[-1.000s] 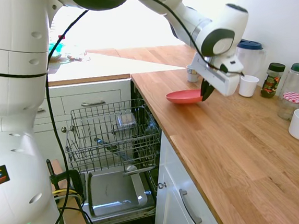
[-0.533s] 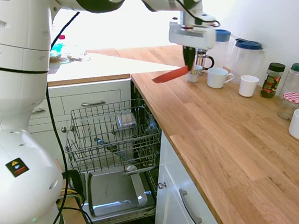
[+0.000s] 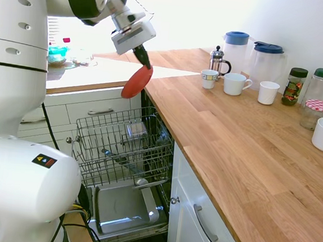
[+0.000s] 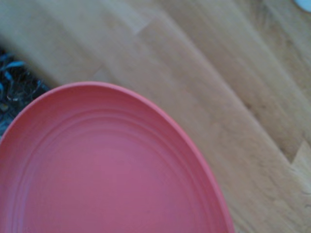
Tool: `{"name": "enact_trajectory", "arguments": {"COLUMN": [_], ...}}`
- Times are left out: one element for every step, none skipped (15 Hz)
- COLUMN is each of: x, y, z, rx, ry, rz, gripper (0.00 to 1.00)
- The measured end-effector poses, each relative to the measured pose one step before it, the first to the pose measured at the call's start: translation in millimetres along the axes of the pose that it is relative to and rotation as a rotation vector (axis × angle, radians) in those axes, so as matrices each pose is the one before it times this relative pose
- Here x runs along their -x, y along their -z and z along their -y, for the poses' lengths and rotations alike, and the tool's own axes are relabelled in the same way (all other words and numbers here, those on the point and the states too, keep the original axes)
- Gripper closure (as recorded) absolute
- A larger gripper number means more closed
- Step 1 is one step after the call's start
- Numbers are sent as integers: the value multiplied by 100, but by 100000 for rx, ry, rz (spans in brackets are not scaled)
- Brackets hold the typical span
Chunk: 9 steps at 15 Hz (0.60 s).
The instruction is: Put the plate in the dishwasher
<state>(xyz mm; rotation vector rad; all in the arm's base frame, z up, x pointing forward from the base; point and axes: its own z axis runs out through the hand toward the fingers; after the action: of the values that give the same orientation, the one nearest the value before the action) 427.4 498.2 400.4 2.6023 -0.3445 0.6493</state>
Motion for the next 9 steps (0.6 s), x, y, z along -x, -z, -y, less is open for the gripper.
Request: {"name": "enact_trajectory", "arguments": {"x": [3211, 2516, 2303, 2243, 2075, 2100, 1902, 1663, 1426], "y": [-450, 170, 428, 763, 997, 1026, 724, 146, -477], "z": [1376, 1290, 1408, 1504, 1623, 1824, 1846, 1848, 1738], "rx": [1963, 1474, 1450, 1162, 1112, 998, 994, 995, 1460], "ry": [5737, 5421, 5006, 5073, 4654, 4719, 4704, 4749, 5380], "rz": [-4897, -4938, -4846, -5004, -5020, -5072, -5062, -4921, -4392], "gripper": [100, 100, 100, 100, 100, 100, 100, 100, 100]}}
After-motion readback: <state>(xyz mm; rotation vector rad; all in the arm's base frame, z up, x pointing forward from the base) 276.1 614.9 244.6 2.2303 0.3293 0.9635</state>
